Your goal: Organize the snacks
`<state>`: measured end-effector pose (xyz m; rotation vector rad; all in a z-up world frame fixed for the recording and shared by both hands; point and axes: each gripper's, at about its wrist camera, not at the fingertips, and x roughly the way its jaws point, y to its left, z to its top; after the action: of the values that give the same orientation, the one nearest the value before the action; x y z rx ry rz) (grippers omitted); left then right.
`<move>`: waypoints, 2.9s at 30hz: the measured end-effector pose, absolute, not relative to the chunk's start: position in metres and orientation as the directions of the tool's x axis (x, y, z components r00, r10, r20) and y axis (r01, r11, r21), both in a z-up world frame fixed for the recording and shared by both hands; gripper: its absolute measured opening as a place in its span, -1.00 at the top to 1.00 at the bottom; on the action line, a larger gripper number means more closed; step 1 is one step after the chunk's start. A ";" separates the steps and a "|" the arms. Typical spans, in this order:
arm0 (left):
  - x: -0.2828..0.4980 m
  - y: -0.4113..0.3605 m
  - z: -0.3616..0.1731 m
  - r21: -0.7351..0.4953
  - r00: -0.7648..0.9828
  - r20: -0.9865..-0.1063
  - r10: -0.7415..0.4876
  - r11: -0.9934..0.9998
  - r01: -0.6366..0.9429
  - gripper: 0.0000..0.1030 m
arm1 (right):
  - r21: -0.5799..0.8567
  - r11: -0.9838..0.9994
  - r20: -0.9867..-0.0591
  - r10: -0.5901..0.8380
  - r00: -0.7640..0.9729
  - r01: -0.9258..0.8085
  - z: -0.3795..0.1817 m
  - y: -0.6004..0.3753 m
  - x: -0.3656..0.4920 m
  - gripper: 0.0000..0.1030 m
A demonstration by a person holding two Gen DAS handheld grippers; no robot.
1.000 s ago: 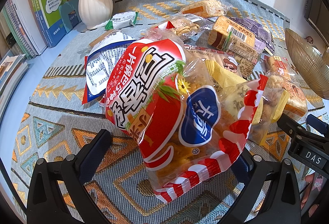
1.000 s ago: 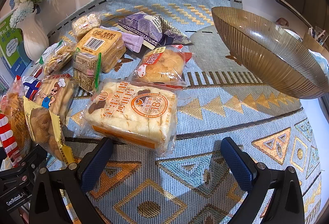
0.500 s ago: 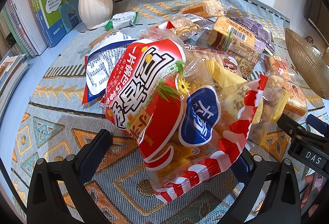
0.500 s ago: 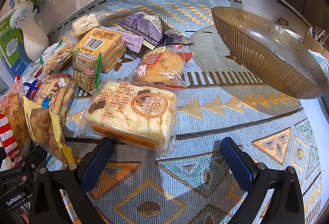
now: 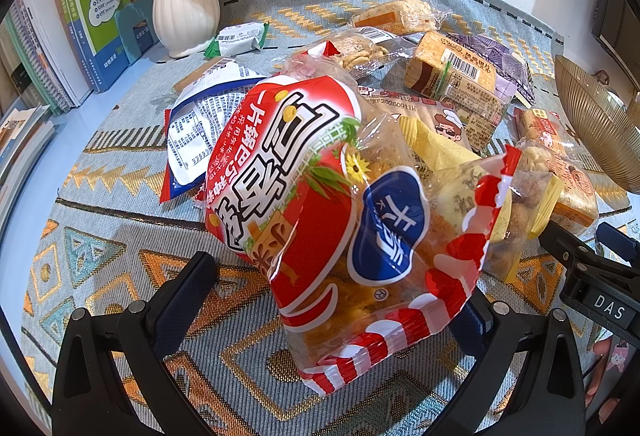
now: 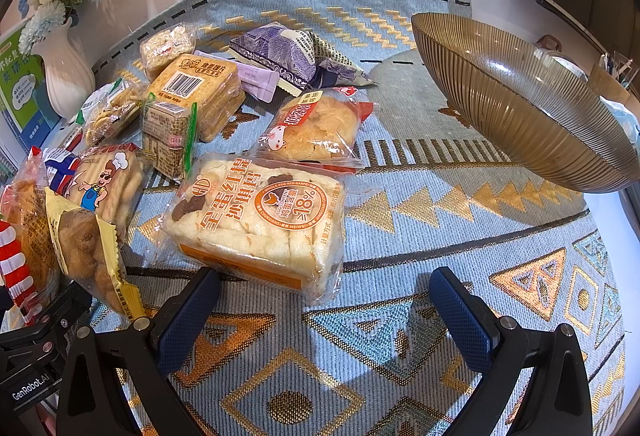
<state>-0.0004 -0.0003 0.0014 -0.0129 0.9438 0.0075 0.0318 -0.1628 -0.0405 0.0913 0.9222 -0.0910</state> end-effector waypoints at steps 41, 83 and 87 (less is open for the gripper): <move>-0.008 0.052 0.025 -0.396 0.588 -0.748 -0.309 0.918 -0.021 0.04 | 0.431 0.768 -0.680 0.621 0.390 -0.474 -0.019 -0.114 0.044 0.43; 0.099 -0.181 0.146 -0.381 0.569 -0.663 -0.486 0.874 0.302 0.05 | 0.633 0.737 -0.375 0.561 0.738 -0.239 0.098 -0.413 0.075 0.46; 0.118 -0.218 0.128 -0.404 0.503 -0.683 -0.530 0.848 0.344 0.04 | 0.623 0.760 -0.411 0.518 0.750 -0.184 0.090 -0.437 0.085 0.46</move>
<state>0.1180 -0.2183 0.1276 -0.2276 0.9001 -0.5326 0.0851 -0.4370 0.0899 0.5916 0.6091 0.4089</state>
